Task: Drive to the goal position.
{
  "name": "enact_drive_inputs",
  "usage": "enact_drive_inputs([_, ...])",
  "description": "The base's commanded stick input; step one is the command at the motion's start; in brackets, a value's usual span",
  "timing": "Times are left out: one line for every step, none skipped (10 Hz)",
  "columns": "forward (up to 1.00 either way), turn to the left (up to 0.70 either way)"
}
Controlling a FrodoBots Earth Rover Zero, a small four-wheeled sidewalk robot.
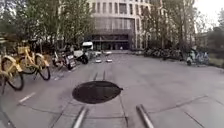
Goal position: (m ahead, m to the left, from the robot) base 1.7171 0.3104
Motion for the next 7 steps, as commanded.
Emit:
enact_drive_inputs([0.70,0.00])
enact_drive_inputs([0.70,0.00])
enact_drive_inputs([0.70,0.00])
enact_drive_inputs([0.70,0.00])
enact_drive_inputs([0.70,0.00])
enact_drive_inputs([0.70,0.00])
enact_drive_inputs([0.70,0.00])
